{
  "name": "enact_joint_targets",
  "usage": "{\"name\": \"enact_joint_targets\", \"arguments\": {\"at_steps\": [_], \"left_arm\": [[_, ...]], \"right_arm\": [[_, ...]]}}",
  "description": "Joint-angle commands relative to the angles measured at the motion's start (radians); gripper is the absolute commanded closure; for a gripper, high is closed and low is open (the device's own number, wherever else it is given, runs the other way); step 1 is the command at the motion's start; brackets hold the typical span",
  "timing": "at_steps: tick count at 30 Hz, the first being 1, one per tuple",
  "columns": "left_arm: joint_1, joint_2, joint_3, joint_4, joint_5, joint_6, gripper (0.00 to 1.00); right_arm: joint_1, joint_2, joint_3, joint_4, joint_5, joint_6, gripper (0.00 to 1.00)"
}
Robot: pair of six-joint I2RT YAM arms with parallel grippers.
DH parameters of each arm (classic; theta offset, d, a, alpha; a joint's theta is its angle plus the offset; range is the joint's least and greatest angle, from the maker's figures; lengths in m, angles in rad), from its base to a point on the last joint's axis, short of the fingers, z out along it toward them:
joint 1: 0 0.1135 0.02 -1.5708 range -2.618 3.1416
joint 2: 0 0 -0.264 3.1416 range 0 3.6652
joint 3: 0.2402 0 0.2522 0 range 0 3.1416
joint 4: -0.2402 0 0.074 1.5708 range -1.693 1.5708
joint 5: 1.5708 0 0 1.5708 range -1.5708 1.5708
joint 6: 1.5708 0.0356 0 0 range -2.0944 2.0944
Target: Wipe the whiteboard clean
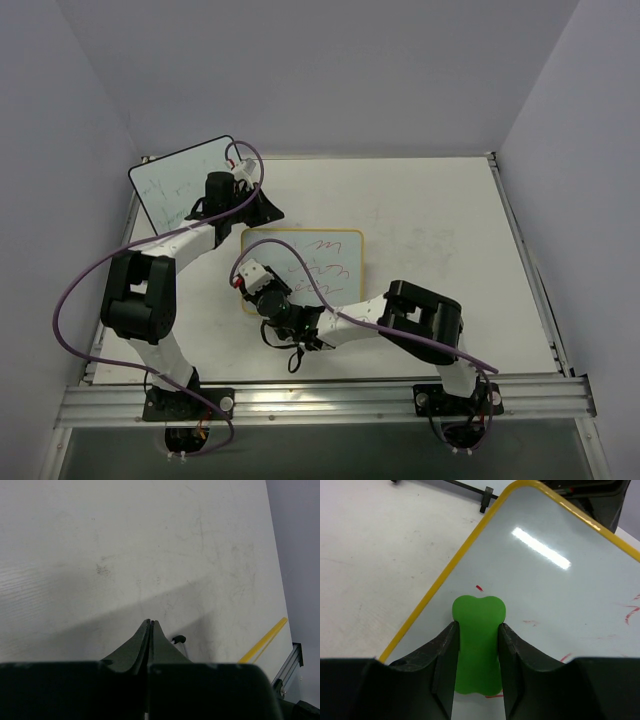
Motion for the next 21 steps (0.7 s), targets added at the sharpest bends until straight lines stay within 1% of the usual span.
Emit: {"name": "enact_joint_targets", "arguments": {"at_steps": [1, 6, 21], "left_arm": [[-0.011, -0.005, 0.015, 0.031, 0.028, 0.018, 0.98], [-0.012, -0.005, 0.015, 0.033, 0.028, 0.018, 0.98], [-0.012, -0.002, 0.015, 0.036, 0.031, 0.021, 0.98]], "right_arm": [[0.007, 0.029, 0.028, 0.011, 0.007, 0.006, 1.0], [-0.001, 0.027, 0.023, 0.016, 0.04, -0.004, 1.0], [-0.154, -0.103, -0.061, 0.037, 0.12, -0.041, 1.0]]}}
